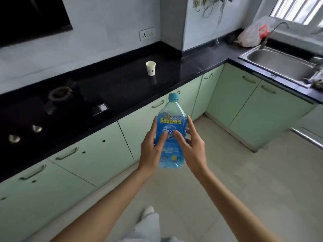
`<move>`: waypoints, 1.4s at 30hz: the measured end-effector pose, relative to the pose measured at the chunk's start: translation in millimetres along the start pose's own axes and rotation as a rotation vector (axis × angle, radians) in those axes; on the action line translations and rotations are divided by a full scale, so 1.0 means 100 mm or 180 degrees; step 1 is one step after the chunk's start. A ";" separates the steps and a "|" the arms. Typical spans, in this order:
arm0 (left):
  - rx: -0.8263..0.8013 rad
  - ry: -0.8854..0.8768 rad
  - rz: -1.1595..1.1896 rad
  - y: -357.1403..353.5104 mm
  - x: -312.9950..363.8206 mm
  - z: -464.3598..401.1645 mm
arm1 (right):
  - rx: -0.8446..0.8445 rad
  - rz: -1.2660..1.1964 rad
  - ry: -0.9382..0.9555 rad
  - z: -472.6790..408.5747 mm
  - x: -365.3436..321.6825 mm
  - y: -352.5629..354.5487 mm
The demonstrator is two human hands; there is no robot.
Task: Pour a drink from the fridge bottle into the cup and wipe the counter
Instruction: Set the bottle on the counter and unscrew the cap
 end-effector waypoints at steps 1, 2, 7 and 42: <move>0.0075 0.0038 -0.0026 0.02 -0.03 -0.06 | -0.0087 -0.0014 -0.0025 -0.08 0.02 -0.04; 0.0144 0.0073 -0.0057 0.05 -0.06 -0.12 | -0.0166 -0.0016 -0.0053 -0.16 0.05 -0.09; 0.0376 0.0180 -0.0065 0.10 -0.23 -0.56 | -0.0409 0.0053 -0.0080 -0.65 0.18 -0.29; 0.0984 0.0402 -0.0100 -1.03 -0.30 -4.73 | -0.1182 -0.0018 -0.0186 -5.21 0.61 -0.12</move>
Point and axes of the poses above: each hand's wrist, its own z-axis away from the middle knuckle, its own y-axis out of the back of the hand, x = y × z, the point moved 1 cm from there along -z, towards the middle knuckle, and after that the axes turned 13 degrees about -z, right-handed, at the moved point
